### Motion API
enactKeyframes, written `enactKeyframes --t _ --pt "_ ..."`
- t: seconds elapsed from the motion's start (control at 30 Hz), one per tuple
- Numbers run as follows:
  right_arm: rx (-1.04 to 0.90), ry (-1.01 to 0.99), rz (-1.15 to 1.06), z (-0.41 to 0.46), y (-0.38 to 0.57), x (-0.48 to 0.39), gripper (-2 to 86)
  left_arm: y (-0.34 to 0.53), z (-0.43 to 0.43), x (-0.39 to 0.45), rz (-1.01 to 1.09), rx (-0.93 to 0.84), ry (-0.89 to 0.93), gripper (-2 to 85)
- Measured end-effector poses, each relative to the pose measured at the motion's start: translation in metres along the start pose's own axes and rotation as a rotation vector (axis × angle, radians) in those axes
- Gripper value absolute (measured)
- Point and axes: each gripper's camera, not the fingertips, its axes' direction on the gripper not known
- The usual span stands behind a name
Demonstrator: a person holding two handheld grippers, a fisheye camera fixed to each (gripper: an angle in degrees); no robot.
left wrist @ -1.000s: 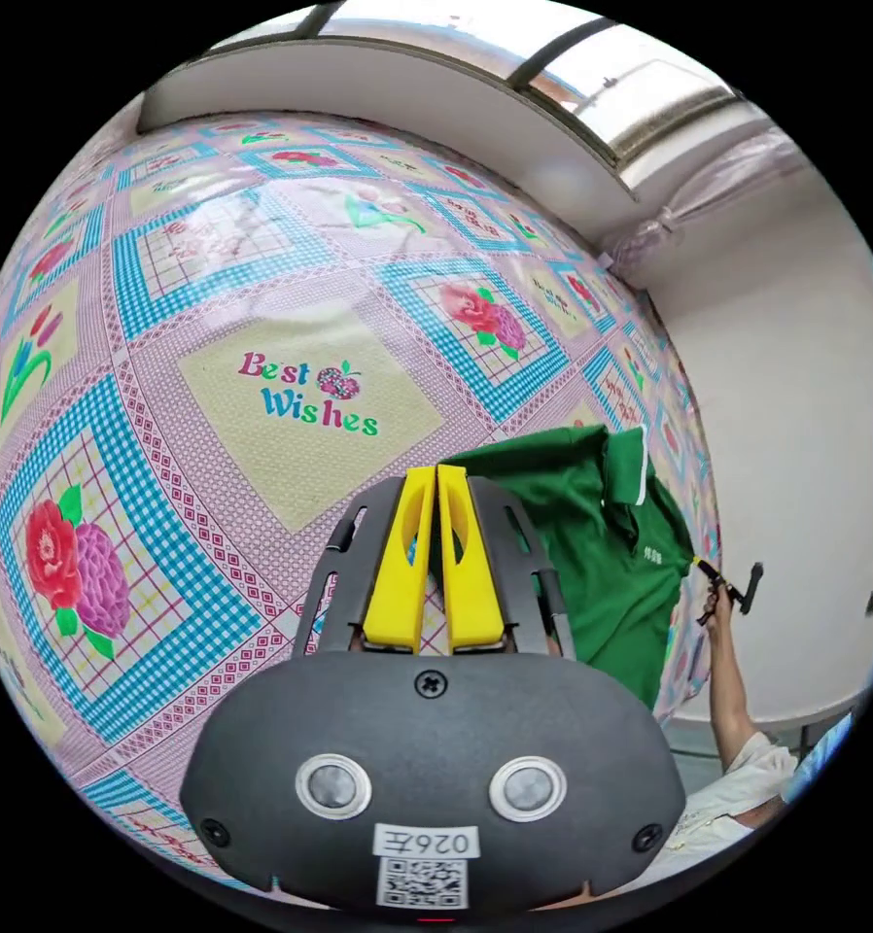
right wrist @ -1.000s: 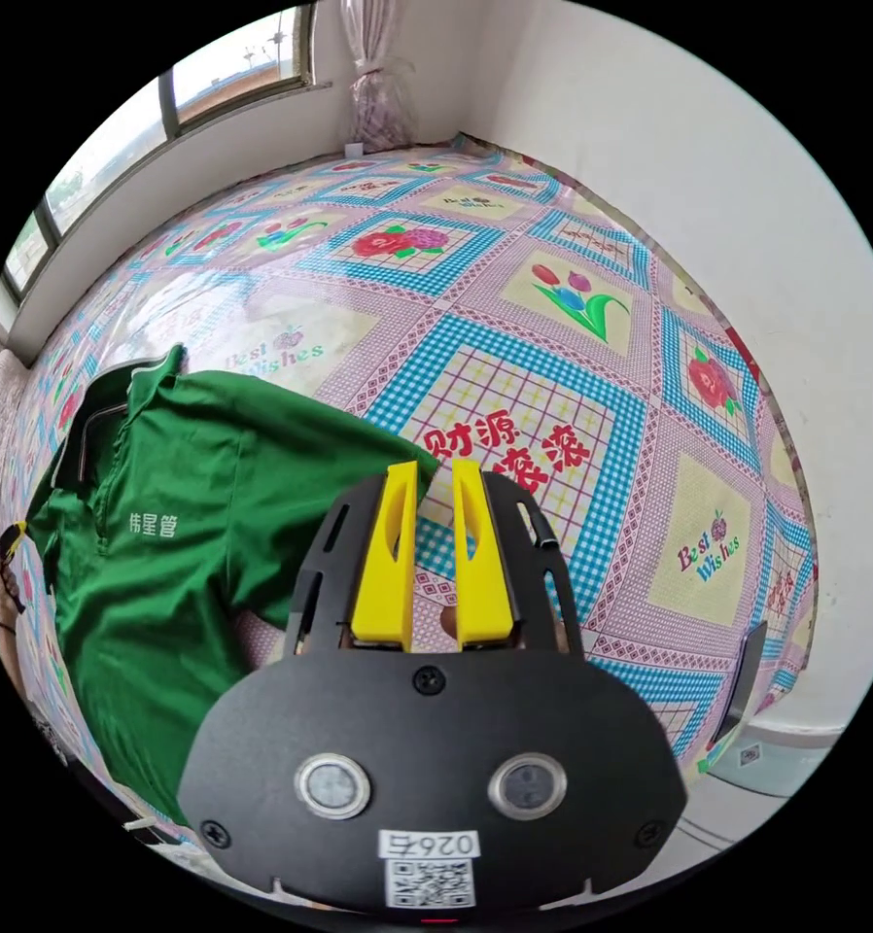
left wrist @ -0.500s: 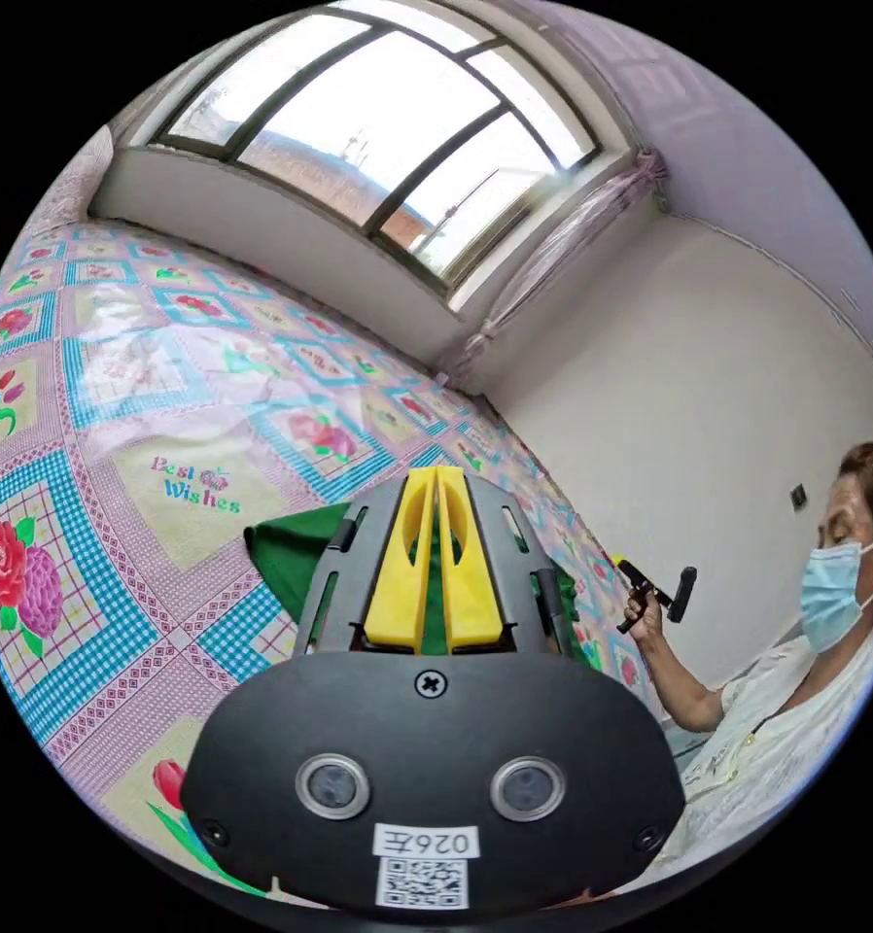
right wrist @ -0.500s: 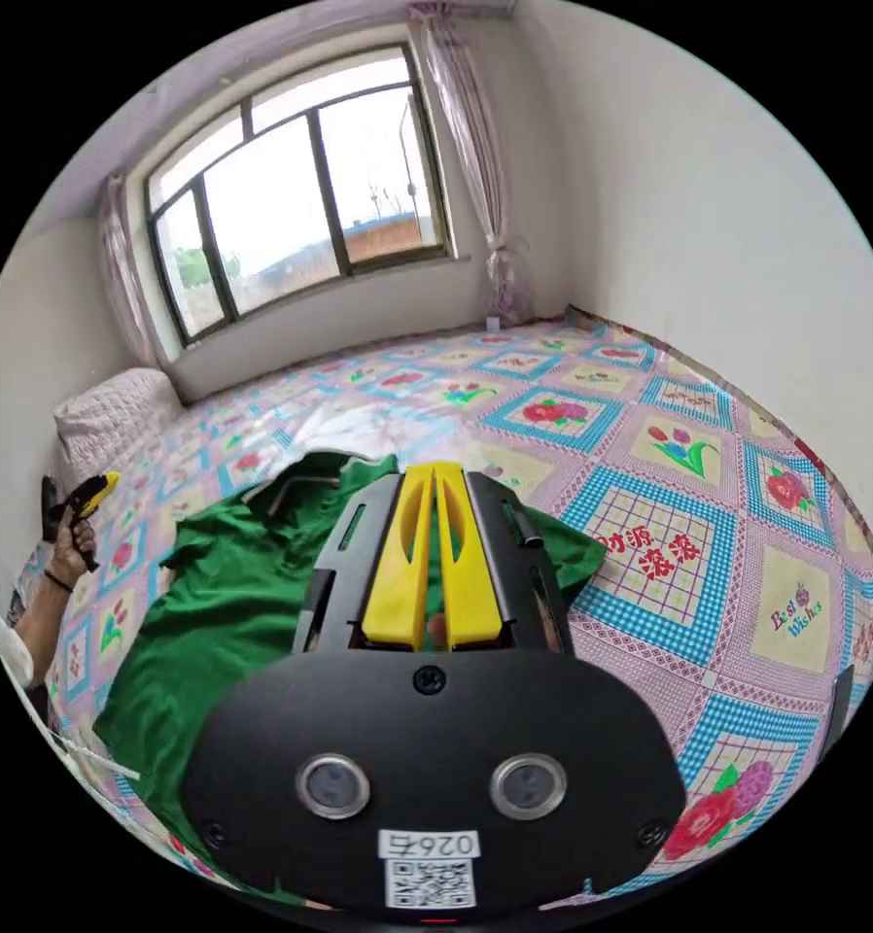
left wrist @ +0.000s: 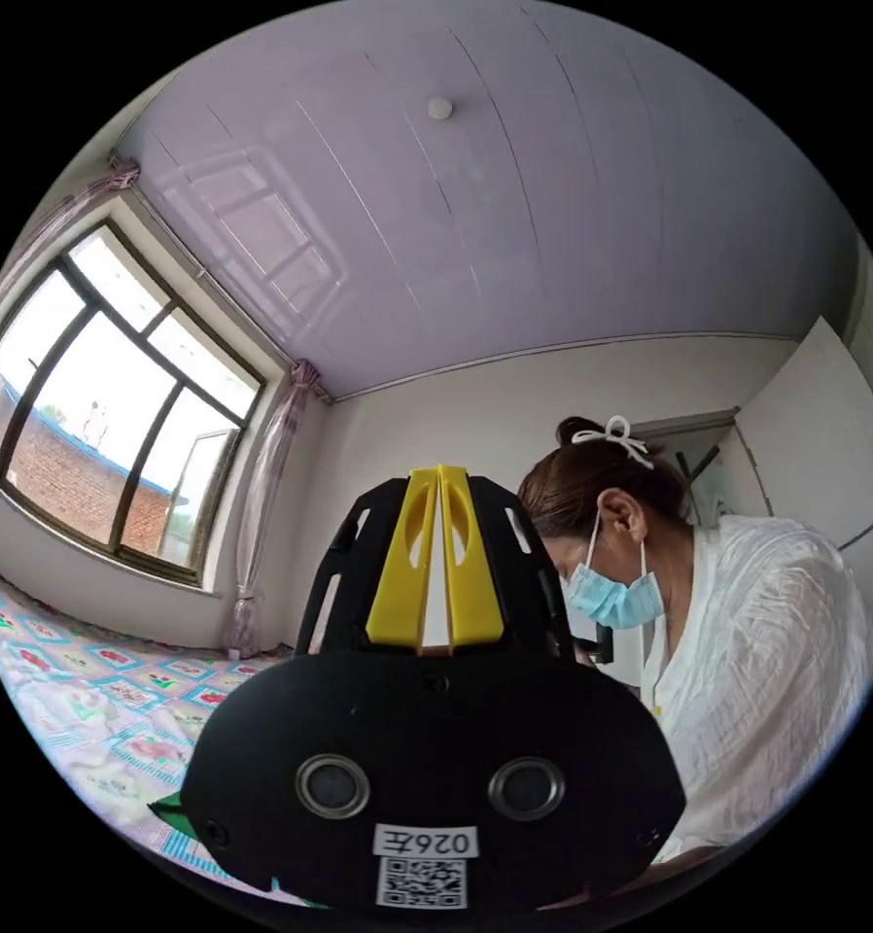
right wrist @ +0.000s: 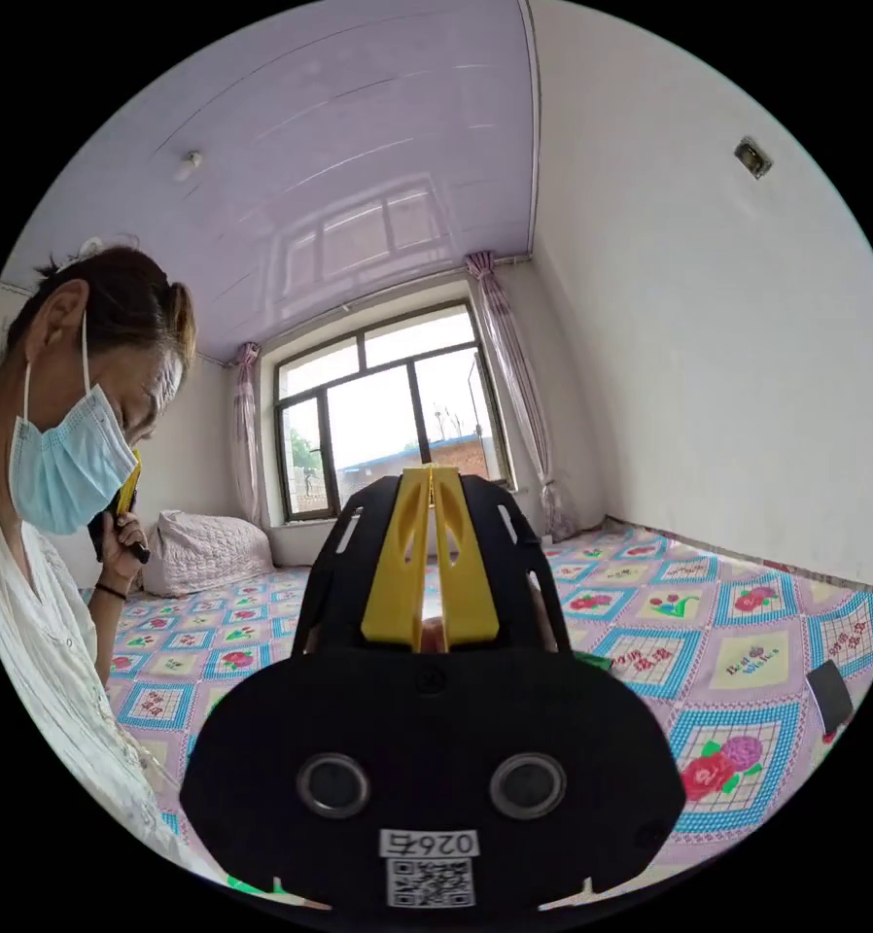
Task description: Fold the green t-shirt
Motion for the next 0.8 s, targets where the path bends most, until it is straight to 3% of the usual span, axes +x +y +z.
enactKeyframes --t 0.1,0.17,0.27,0.33,0.43,0.53,0.8 --pt "-0.223 0.067 0.023 -0.016 0.038 -0.002 -1.0 0.021 -0.008 0.021 -0.003 -0.276 -0.297 5.0" --pt "-0.447 0.14 0.026 -0.017 0.095 -0.004 -0.9 0.065 -0.013 0.023 -0.062 -0.597 -0.486 7.7" --pt "-0.719 0.242 -0.012 -0.011 0.183 -0.008 0.6 0.14 -0.033 0.028 -0.136 -0.939 -0.659 10.4" --pt "-0.856 0.286 -0.063 -0.004 0.234 -0.014 1.5 0.182 -0.048 0.03 -0.223 -1.071 -0.704 11.7" --pt "-1.016 0.308 -0.184 0.016 0.305 -0.032 2.1 0.238 -0.071 0.032 -0.381 -1.181 -0.713 11.7" --pt "-1.102 0.317 -0.305 0.043 0.357 -0.046 2.7 0.278 -0.076 0.032 -0.399 -1.307 -0.736 11.6" --pt "-1.171 0.323 -0.384 0.111 0.42 -0.047 3.1 0.319 -0.076 0.016 -0.514 -1.323 -0.752 11.9"
